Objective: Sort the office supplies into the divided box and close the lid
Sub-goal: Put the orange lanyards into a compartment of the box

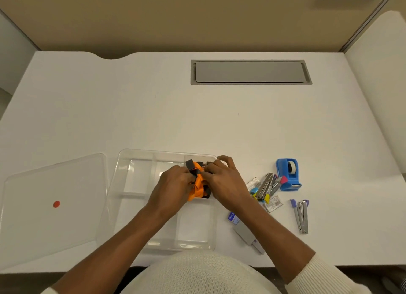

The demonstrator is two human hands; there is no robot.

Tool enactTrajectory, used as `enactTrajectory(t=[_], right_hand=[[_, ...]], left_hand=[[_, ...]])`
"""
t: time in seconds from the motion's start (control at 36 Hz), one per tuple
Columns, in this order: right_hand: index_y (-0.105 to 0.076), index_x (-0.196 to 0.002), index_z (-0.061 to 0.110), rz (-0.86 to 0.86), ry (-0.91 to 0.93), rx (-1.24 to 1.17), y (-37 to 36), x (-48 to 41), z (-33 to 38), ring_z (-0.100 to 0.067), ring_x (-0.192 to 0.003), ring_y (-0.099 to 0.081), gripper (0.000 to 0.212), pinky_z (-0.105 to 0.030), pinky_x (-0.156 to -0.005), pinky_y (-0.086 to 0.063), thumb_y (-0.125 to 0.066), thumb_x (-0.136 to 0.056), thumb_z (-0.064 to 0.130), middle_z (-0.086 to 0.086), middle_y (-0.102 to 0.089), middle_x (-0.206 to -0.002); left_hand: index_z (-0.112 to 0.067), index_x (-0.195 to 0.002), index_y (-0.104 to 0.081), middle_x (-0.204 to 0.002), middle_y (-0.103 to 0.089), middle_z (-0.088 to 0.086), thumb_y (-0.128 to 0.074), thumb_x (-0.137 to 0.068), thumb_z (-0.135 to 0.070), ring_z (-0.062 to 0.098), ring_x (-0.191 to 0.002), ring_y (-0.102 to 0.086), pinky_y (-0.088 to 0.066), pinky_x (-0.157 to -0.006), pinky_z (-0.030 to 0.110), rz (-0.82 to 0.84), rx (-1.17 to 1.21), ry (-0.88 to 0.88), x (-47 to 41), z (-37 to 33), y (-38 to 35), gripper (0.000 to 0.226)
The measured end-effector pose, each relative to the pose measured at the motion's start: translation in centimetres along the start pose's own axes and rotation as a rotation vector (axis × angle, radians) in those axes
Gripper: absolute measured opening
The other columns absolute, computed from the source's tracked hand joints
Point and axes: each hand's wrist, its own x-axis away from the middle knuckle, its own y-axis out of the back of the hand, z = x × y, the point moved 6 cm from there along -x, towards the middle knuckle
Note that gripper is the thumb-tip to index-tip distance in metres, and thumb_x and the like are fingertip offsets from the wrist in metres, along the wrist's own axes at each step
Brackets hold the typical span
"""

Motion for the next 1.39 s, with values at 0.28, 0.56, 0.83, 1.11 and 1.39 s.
enactTrajectory(t=[0.28, 0.56, 0.83, 1.11, 1.39], right_hand=[[-0.078, -0.101, 0.020, 0.029, -0.031, -0.144, 1.6, 0.4, -0.4, -0.023, -0.102, -0.069, 0.022, -0.051, -0.127, -0.019, -0.066, -0.083, 0.022, -0.002, -0.077, -0.098], [-0.077, -0.108, 0.024, 0.112, 0.021, -0.114, 0.3, 1.6, -0.1, -0.021, -0.123, -0.062, 0.022, -0.046, -0.130, -0.011, -0.068, -0.092, 0.035, 0.004, -0.076, -0.110], [-0.078, -0.081, 0.019, 0.013, 0.017, -0.128, 0.0, 0.4, 0.8, -0.024, -0.092, -0.072, 0.012, -0.053, -0.126, -0.026, -0.071, -0.086, 0.010, 0.000, -0.073, -0.081], [-0.079, -0.096, 0.019, 0.080, -0.023, -0.067, -1.7, 0.4, 0.6, -0.023, -0.106, -0.064, 0.033, -0.042, -0.130, 0.003, -0.046, -0.100, 0.014, -0.001, -0.071, -0.097], [-0.079, -0.086, 0.009, -0.079, 0.003, -0.093, -1.1, 0.4, 0.9, -0.031, -0.089, -0.068, 0.018, -0.050, -0.126, -0.028, -0.062, -0.086, 0.004, -0.008, -0.068, -0.079]], left_hand=[[-0.015, -0.110, -0.073, -0.105, -0.072, 0.003, -0.053, -0.106, -0.029, 0.010, -0.081, -0.059, -0.045, -0.074, 0.016, 0.110, 0.036, 0.233, -0.8, -0.8, -3.6, 0.025], [-0.024, -0.110, -0.076, -0.099, -0.074, 0.004, -0.057, -0.102, -0.028, 0.023, -0.083, -0.068, -0.053, -0.072, 0.030, 0.431, -0.063, 0.134, -0.5, -0.1, -2.0, 0.020], [-0.017, -0.119, -0.070, -0.108, -0.067, 0.010, -0.058, -0.097, -0.007, 0.021, -0.088, -0.058, -0.051, -0.075, 0.029, 0.476, -0.217, 0.123, -0.4, -0.6, -2.6, 0.026], [-0.014, -0.122, -0.066, -0.117, -0.069, 0.006, -0.059, -0.099, -0.012, 0.021, -0.101, -0.066, -0.046, -0.078, 0.025, 0.450, -0.342, 0.079, -1.0, -0.6, -3.7, 0.025], [-0.017, -0.115, -0.069, -0.115, -0.068, 0.004, -0.060, -0.097, -0.019, 0.019, -0.102, -0.063, -0.049, -0.083, 0.026, 0.401, -0.399, 0.006, -2.5, -1.1, -3.5, 0.020]])
